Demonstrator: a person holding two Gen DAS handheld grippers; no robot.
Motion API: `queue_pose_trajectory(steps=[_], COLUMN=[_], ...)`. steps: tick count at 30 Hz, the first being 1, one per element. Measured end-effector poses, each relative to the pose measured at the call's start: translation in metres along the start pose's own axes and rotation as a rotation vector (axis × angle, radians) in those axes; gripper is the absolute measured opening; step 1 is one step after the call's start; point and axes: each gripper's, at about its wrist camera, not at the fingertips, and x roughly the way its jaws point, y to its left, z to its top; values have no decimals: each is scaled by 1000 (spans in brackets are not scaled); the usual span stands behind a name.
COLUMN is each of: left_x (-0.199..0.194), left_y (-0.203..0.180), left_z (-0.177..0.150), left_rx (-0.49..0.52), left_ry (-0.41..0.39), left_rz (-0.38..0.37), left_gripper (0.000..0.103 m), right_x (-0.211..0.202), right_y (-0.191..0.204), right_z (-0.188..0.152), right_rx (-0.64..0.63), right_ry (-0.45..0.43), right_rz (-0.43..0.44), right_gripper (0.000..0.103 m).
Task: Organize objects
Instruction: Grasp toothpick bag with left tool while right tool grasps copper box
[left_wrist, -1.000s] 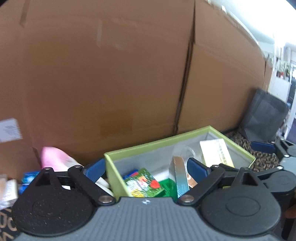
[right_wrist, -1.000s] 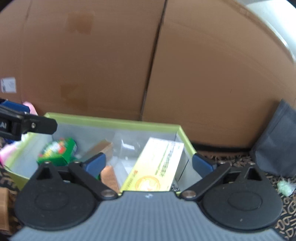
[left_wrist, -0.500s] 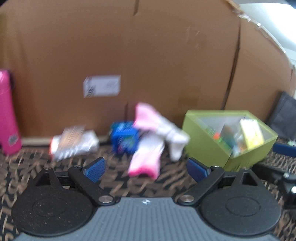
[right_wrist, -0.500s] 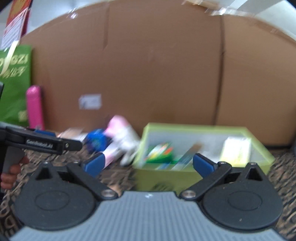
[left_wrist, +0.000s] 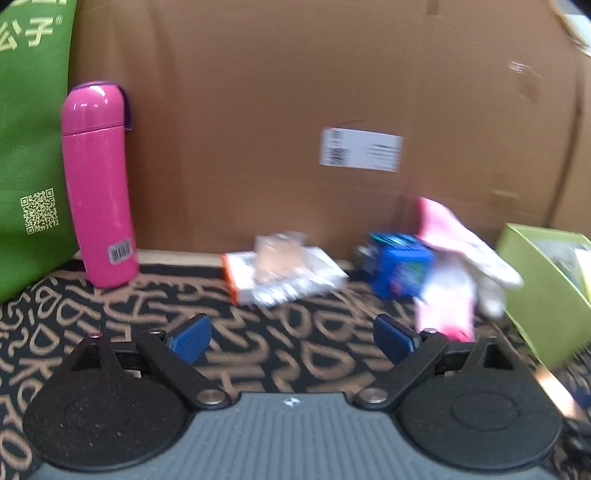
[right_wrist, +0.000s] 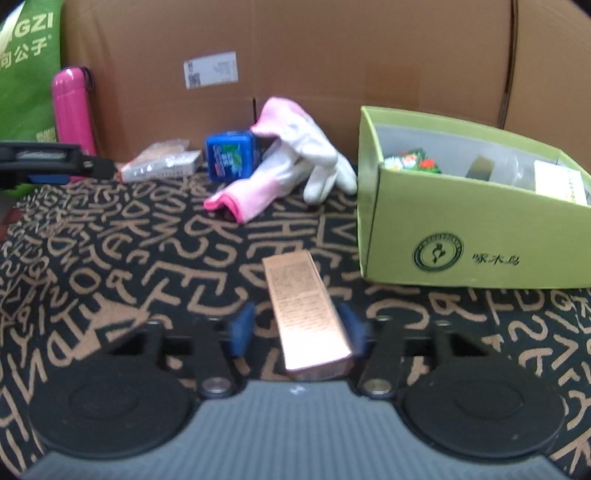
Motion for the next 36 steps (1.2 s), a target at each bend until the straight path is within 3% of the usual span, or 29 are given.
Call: queue_pose_trajectory(steps=[5, 11, 12, 13, 14, 16, 19, 22, 27, 29, 31, 32, 35, 36], left_x=[54, 99, 104, 110, 113, 108, 84, 46, -13, -25, -36, -40, -31, -30], left_y=[2, -3, -3, -3, -2, -1, 3, 3, -18, -28, -33, -34, -38, -38], left_z=[30, 50, 51, 52, 52, 51, 44, 26, -26, -43, -52, -53, -46, -45], left_rx=[-37, -30, -22, -9, 4, 27, 7, 8, 106, 124, 155, 168, 197, 197], left_ry=[10, 58, 69, 87, 98, 88, 93, 99, 168, 177, 151, 127, 114, 128], left_rz=[64, 79, 84, 82, 62, 39, -32, -135, -270, -266, -229, -207, -158, -168], left_gripper=[98, 88, 75, 53, 43, 27, 20, 18, 18, 24, 59, 66, 67, 60], right_x=[-4, -1, 0, 1, 1, 1, -2, -10, -23, -25, -26, -27, -28, -29], right_y=[3, 5, 4, 4, 4, 4, 5, 8, 16, 19, 21, 21, 19, 18], right_z=[0, 3, 4, 5, 5, 5, 4, 1, -6, -8, -9, -9, -9, -10], right_rx=[-3, -5, -2, 3, 7, 9, 22, 29, 8, -2, -11, -12, -7, -3], right_ry=[-7, -2, 0, 1, 2, 2, 7, 14, 36, 26, 20, 15, 16, 19], right_rz=[39, 37, 40, 41, 40, 42, 53, 85, 135, 132, 126, 120, 104, 108], right_gripper=[30, 30, 30, 30, 30, 30, 30, 30, 30, 32, 37, 37, 39, 39])
